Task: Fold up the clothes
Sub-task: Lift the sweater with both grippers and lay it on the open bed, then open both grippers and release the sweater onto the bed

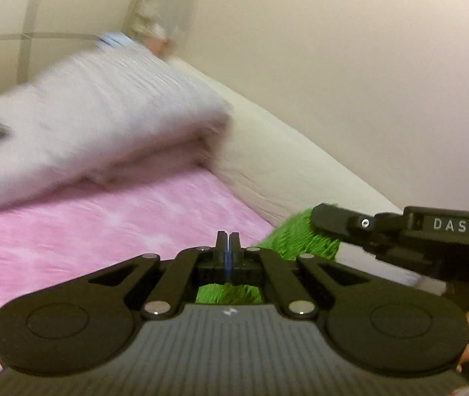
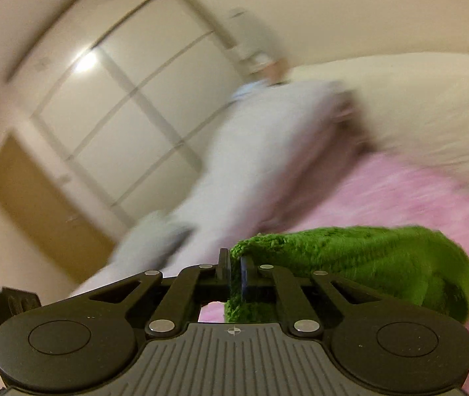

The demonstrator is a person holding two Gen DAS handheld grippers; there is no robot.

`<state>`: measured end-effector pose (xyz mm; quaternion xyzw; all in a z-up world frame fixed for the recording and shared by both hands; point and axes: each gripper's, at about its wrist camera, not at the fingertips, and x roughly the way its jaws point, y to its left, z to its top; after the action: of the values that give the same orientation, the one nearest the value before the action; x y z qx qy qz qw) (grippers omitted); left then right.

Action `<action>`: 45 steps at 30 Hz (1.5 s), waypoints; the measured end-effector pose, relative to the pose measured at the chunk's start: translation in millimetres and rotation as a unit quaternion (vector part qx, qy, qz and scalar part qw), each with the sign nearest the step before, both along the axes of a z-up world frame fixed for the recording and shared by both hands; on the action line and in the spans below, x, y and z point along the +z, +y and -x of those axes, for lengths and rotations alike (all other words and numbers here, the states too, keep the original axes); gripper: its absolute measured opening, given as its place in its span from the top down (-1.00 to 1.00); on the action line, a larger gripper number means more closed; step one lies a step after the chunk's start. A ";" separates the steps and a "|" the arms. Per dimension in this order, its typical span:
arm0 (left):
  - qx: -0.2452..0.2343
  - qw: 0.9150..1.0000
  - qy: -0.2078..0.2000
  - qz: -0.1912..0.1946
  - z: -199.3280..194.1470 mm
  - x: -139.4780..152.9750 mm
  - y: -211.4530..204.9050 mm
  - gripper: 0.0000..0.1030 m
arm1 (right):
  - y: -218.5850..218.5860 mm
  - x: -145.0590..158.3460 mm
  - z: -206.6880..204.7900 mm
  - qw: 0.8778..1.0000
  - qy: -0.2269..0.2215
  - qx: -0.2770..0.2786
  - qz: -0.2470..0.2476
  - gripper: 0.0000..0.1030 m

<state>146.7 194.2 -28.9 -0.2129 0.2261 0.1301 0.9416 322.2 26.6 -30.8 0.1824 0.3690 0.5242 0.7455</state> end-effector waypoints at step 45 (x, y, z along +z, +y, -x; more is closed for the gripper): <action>0.307 0.899 0.311 0.041 424.1 -47.5 -89.3 0.72 | 69.2 -54.2 412.4 0.888 -0.070 0.348 0.292 0.54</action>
<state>-277.4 104.9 -76.4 -0.2585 0.4355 0.4628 0.7275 -90.2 95.8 -85.0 -0.2206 0.4920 0.6303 0.5586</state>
